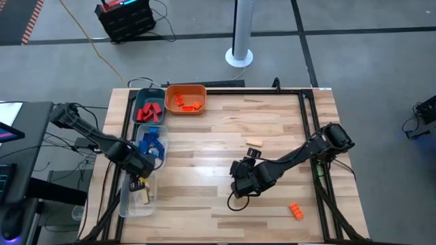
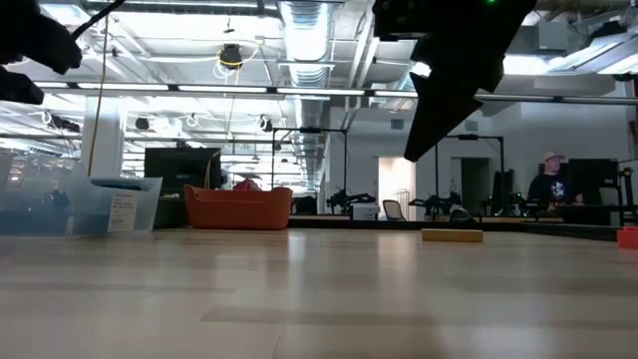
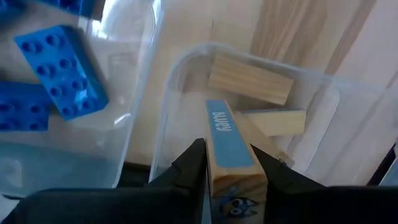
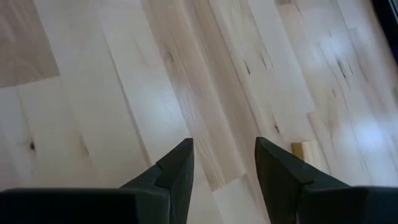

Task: Sort blocks
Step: Put the wooden brown block into the bottom transparent bin

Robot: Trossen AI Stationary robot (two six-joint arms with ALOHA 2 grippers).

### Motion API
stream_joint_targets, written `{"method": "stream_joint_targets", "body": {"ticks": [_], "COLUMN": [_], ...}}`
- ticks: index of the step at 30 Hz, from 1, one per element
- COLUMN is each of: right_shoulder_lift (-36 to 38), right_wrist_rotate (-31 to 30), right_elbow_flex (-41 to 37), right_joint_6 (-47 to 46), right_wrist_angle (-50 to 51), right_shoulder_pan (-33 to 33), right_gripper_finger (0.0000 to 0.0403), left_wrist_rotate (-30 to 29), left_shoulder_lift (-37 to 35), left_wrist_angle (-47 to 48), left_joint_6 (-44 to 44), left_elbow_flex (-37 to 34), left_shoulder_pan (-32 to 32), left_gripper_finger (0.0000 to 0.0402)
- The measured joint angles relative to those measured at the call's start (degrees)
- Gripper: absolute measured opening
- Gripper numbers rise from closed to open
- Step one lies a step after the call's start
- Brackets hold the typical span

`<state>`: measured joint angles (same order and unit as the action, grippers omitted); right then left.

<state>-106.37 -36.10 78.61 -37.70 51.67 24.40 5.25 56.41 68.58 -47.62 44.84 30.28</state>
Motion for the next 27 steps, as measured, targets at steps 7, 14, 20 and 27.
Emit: {"method": "stream_joint_targets", "body": {"ticks": [7,14,20,27], "right_shoulder_lift": [0.0,0.0,1.0,9.9], "right_wrist_rotate": [0.0,0.0,0.1,0.3], "right_elbow_flex": [0.0,0.0,-1.2,-14.9], "right_joint_6": [0.7,-1.3,-4.6,-3.7], "right_wrist_angle": [0.1,7.8,16.1,10.2], "right_shoulder_pan": [0.0,0.7,-0.5,-7.5], "right_gripper_finger": [0.0171,0.0171,0.0171,0.0171], "left_wrist_rotate": [4.4,11.6,9.0,-18.0], "left_shoulder_lift": [3.5,7.4,7.6,7.5], "left_wrist_angle": [0.1,2.4,2.7,1.9], "left_joint_6": [1.4,4.4,6.2,12.7], "left_elbow_flex": [0.0,0.6,7.9,14.9], "left_shoulder_pan": [0.1,-0.3,-0.5,-0.5], "left_gripper_finger": [0.0114,0.0171,0.0170,0.0169]}}
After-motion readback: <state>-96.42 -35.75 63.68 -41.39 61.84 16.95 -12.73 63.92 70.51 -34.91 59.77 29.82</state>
